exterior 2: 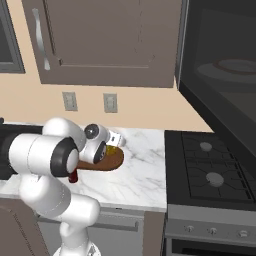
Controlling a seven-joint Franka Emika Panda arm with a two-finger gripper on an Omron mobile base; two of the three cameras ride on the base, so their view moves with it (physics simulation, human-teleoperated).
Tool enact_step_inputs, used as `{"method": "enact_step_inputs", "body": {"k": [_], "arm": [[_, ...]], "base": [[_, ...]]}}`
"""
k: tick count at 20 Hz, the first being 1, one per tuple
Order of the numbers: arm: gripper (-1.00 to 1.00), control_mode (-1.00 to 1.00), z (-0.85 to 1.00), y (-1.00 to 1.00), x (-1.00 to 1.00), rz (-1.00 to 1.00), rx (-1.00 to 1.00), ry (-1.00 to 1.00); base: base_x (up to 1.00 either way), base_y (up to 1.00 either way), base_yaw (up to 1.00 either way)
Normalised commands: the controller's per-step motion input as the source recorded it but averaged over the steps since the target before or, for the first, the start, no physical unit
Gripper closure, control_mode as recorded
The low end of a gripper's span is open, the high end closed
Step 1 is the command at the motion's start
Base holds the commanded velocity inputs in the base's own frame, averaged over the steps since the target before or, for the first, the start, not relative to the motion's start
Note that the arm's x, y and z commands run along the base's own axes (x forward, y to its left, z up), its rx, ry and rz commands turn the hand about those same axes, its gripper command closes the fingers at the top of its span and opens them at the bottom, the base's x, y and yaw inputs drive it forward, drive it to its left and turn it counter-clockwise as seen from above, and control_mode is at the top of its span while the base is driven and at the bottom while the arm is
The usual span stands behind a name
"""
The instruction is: Retrieve the reheated potato from the microwave, then place the potato, cheese, and condiment on the cutting board.
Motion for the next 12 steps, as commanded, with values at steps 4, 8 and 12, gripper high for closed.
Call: {"method": "enact_step_inputs", "body": {"k": [4,8,12], "arm": [[-1.0,-1.0,-0.11,0.0,0.0,0.0,0.0,0.0],[-1.0,-1.0,-0.01,-0.01,-0.11,0.0,0.0,0.0],[-1.0,-1.0,0.0,-0.01,-0.3,0.0,0.0,-0.02]], "base": [[0.0,0.0,0.0],[0.0,0.0,0.0],[0.0,0.0,0.0]]}}
